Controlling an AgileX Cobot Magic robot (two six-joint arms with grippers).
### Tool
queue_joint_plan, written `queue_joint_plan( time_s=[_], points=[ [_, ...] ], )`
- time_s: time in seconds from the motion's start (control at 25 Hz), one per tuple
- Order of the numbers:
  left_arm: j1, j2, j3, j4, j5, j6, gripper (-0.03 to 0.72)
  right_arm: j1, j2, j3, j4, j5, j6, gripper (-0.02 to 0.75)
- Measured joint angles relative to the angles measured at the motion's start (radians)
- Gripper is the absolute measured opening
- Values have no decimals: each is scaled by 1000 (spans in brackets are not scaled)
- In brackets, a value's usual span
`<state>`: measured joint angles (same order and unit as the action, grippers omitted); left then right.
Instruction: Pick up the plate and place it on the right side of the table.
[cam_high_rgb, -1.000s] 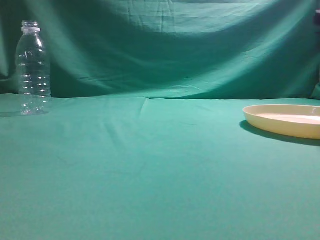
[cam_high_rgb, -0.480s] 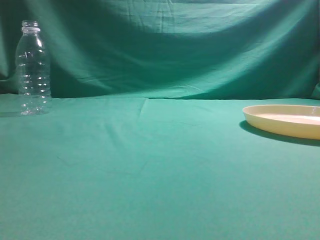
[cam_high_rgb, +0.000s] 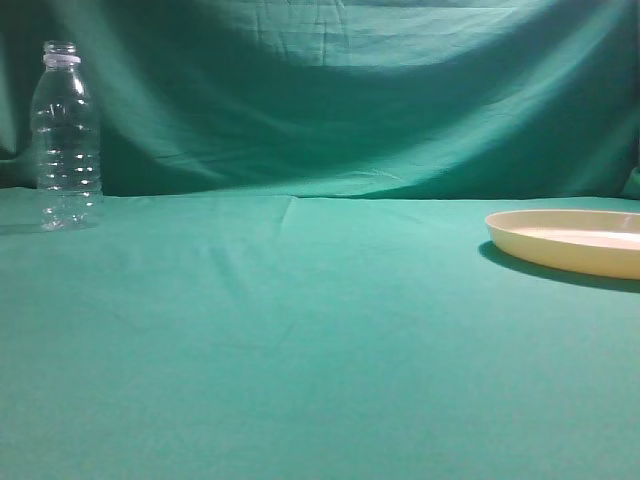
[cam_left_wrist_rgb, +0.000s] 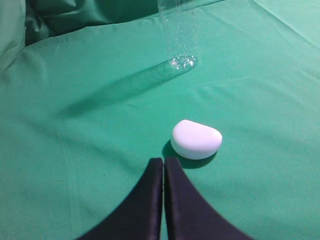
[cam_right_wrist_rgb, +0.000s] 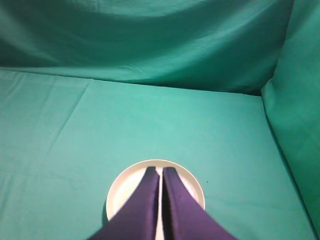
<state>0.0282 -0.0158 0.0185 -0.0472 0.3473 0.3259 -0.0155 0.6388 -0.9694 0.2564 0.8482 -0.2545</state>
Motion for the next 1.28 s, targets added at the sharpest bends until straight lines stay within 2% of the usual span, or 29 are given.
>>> queue_joint_plan(
  time_s=[0.32,0.48,0.68,0.88,1.0,1.2,1.24,1.28],
  points=[
    [0,0,0,0,0,0,0,0,-311,183,-13,-21,114,0],
    [0,0,0,0,0,0,0,0,-409,196,-11,31,126,0],
    [0,0,0,0,0,0,0,0,-428,207,-40,21,116,0],
    [0,0,0,0,0,0,0,8,-462,327,-86,-138,116,0],
    [0,0,0,0,0,0,0,20,-510,452,-98,-229,115,0],
    [0,0,0,0,0,0,0,87,-625,695,-124,-353,107,0],
    [0,0,0,0,0,0,0,95,-641,739,-128,-371,107,48],
    [0,0,0,0,0,0,0,100,-646,771,-129,-381,107,48]
  ],
)
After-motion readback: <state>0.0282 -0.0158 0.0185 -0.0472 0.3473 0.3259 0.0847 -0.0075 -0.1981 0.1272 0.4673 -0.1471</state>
